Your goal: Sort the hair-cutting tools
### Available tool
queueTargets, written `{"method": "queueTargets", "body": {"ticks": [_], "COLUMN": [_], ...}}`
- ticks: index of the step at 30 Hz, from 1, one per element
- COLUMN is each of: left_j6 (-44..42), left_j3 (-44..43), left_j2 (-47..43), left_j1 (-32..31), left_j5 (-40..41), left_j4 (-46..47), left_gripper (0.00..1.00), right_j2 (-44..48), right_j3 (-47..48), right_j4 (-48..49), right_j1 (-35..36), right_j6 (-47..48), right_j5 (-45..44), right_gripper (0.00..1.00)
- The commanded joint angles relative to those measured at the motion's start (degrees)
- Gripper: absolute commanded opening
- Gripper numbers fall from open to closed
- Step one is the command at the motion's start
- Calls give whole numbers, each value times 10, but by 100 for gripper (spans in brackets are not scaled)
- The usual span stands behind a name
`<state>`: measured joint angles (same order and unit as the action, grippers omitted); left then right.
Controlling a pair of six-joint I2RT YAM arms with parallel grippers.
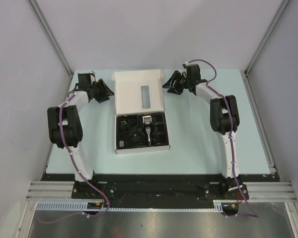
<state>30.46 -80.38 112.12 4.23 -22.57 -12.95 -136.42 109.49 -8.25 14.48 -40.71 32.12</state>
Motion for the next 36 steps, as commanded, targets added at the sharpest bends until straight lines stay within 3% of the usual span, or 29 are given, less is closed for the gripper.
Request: {"method": "queueTargets", "body": {"ticks": [1,7,12,21,29,36], "left_j6": [-20,-12,51,78,93,95], "left_j3": [-4,9,71,138,173,205], "left_j2": [-9,-15,-30,-70,-117,-145], "left_j1": [-4,-4,-3,-4,-3,-3], "left_j5": [-63,-147,-226,-253,-250,-253], "left_j4": [46,100,232,290,313,331], "left_gripper": [52,53,53,53,51,50], "right_j2": [-12,-3,21,55,81,82], "right_j3": [29,-2,-67,-186,-226,-250], "right_j4": [5,76,243,469,529,642], "right_j1": [16,20,15,5,-3,-6], "right_j6": [1,-45,-139,-311,-368,-456], "right_j5": [44,114,182,231,240,259], "right_gripper": [57,57,57,56,53,50]}}
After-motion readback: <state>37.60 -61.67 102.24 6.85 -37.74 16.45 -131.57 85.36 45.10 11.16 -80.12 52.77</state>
